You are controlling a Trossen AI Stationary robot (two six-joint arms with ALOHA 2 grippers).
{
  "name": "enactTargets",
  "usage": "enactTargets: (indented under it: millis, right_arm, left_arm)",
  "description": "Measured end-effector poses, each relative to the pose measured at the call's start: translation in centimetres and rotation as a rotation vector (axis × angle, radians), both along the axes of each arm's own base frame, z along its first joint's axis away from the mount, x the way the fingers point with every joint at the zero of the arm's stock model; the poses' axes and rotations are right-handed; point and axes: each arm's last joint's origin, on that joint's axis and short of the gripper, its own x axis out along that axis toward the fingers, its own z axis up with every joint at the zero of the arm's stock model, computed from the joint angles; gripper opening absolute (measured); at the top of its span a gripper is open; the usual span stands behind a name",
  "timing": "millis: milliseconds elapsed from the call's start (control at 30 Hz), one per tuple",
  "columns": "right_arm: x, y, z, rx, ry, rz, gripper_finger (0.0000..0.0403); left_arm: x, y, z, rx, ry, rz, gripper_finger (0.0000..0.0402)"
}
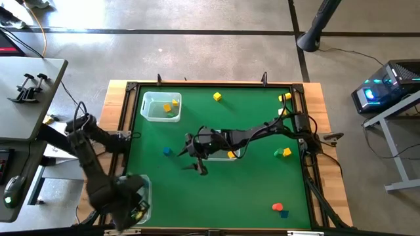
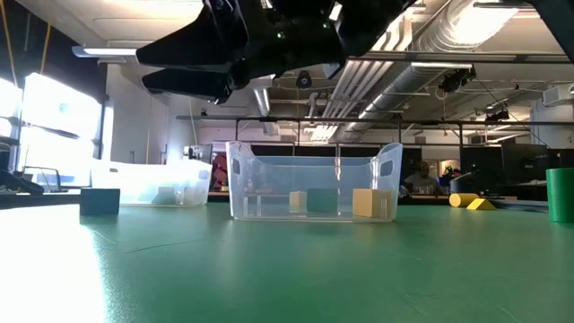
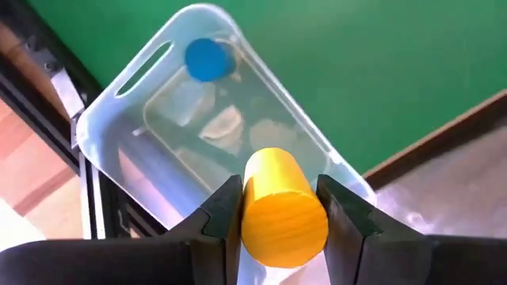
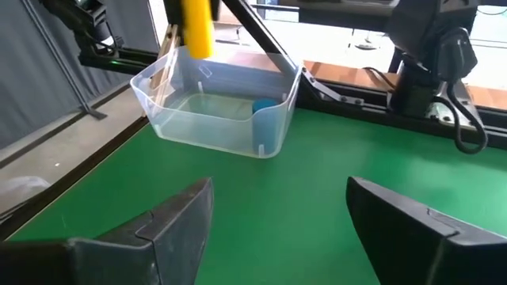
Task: Sort blocks by size
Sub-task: Put the yellow cylindrical block into the bottom left transparent bin
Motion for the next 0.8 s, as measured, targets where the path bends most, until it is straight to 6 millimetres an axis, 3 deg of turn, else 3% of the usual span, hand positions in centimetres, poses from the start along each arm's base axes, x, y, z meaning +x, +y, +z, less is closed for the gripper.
enactTargets:
  millis: [233,800]
  right_arm:
    - [0.0,0.1,0.1,0.002,-0.015,0.005,0.0285]
    - [0.0,0.1,0.2,0.013,-0.012,0.001,0.0286]
  left_arm:
    - [-2.4,-0.5,-3.0,0.097,-0.014,0.015,0.0102]
    - [-3.4,0.9,-8.3,0.195,0.012,-0.064,0.0104]
